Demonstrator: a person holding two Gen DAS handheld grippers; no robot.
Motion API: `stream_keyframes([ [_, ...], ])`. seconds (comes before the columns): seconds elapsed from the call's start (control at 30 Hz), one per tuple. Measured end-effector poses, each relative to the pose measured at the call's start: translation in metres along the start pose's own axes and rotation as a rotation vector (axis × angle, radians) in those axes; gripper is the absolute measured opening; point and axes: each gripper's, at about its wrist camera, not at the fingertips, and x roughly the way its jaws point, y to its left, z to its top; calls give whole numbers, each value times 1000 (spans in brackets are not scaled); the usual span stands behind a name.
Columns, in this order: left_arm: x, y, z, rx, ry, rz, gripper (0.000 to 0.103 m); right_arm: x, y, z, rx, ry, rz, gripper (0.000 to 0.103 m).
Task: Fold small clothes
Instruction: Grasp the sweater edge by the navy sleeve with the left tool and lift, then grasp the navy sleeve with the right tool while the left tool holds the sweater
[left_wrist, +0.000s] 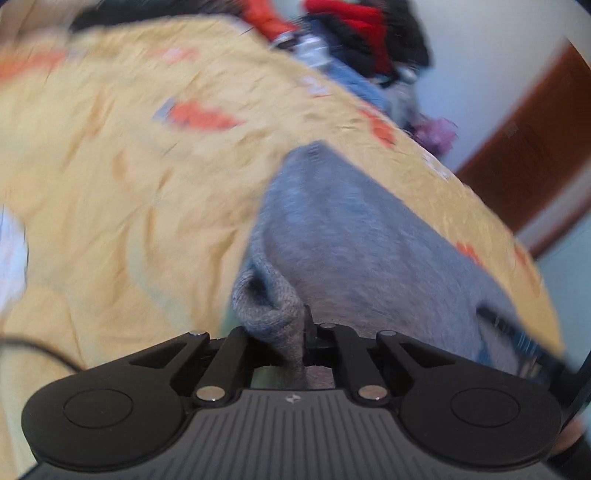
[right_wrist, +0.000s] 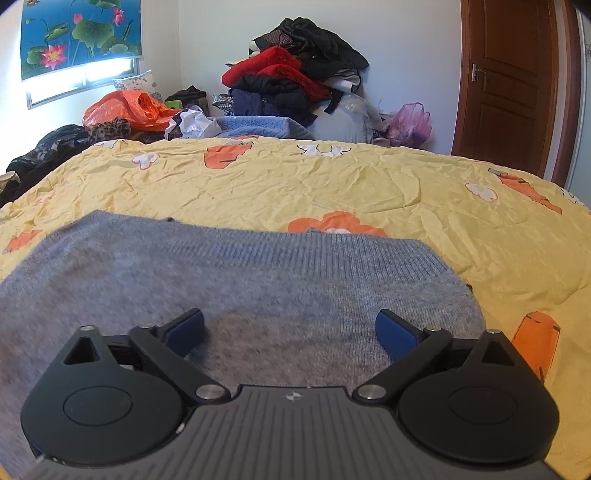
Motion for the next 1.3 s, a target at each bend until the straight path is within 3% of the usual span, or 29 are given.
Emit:
stream_keyframes([
  [0.13,-22,-72,-19,434,-118,-35,6,1,8,49,226,88,287,92],
  [0.23,-17,-98,-37,571,-117,-72,6,28,43,84,252,270,524,93],
  [0.3,-14,-102,-44,598,-100,-77,6,50,68,95,219,380,610,92],
  [0.4,-13,-100,-46,602,-85,-87,6,73,95,100,168,443,576,83],
  [0.5,-12,-97,-46,620,-82,-87,6,84,105,101,148,441,541,71],
  [0.53,-12,-97,-46,626,-81,-87,6,87,104,101,132,442,511,63],
  [0.57,-12,-97,-46,630,-80,-88,6,89,103,99,120,436,487,42],
  [0.63,-13,-102,-47,648,-78,-94,6,92,91,95,108,431,503,23],
  [0.87,-14,-163,-56,819,-109,-223,6,43,39,116,-60,278,530,20],
  [0.97,-5,-200,-65,854,-98,-314,6,22,-6,127,-149,262,488,19],
  [1.1,17,-246,-82,883,-38,-395,6,12,-75,124,-132,282,389,19],
  [1.3,53,-277,-128,915,98,-360,6,23,-131,79,-43,305,293,19],
])
